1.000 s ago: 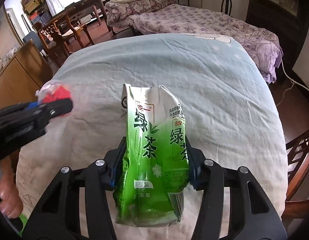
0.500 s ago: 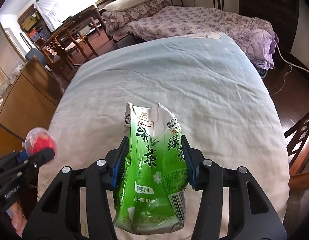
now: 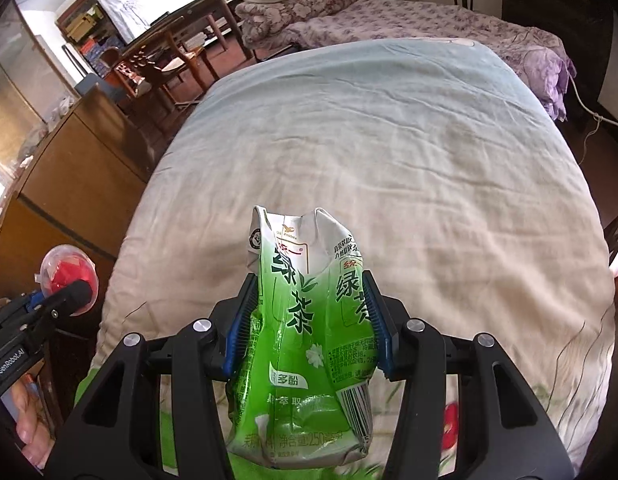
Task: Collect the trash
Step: 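Carry the cup and green carton to the red wastebasket with both tools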
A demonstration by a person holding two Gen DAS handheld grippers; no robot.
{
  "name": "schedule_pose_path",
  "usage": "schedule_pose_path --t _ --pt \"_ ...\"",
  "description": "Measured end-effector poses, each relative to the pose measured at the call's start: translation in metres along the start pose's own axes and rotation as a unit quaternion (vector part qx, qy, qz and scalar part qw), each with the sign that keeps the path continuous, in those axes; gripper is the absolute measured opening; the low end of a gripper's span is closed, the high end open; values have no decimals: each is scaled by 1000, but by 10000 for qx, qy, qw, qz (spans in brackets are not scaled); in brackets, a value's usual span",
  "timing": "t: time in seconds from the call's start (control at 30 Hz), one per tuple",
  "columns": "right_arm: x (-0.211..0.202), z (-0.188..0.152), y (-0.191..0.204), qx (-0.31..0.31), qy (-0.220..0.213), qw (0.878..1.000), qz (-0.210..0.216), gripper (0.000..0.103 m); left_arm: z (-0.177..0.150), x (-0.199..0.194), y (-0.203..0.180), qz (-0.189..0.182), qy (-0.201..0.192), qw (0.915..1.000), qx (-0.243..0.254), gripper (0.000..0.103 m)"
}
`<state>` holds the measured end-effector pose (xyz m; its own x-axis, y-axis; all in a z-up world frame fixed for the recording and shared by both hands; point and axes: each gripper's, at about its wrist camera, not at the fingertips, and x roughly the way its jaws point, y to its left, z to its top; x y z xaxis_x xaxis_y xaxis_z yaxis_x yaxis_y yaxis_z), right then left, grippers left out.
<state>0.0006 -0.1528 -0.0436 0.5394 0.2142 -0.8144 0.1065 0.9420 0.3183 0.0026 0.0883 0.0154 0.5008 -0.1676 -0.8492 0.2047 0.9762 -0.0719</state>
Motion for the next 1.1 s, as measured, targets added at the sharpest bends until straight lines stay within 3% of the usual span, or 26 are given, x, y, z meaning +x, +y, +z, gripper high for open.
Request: schedule_pose_path --t 0.2,0.43,0.7,0.87,1.1 --pt "-11 -14 32 -281 33 9991 324 50 -20 -22 25 158 -108 9997 -175 30" --pt "-25 -27 103 -978 110 9920 789 50 -43 -43 61 294 -209 9984 -446 30" --pt "-22 -51 205 -1958 506 9707 1294 50 -78 -62 120 563 -277 9937 -924 30" --pt "-8 -72 273 -2564 827 9508 1526 50 -115 -71 181 857 -161 9840 -1553 30" --pt "34 -115 361 -3178 1559 9183 1771 50 -176 -65 271 1308 287 9590 -2499 30"
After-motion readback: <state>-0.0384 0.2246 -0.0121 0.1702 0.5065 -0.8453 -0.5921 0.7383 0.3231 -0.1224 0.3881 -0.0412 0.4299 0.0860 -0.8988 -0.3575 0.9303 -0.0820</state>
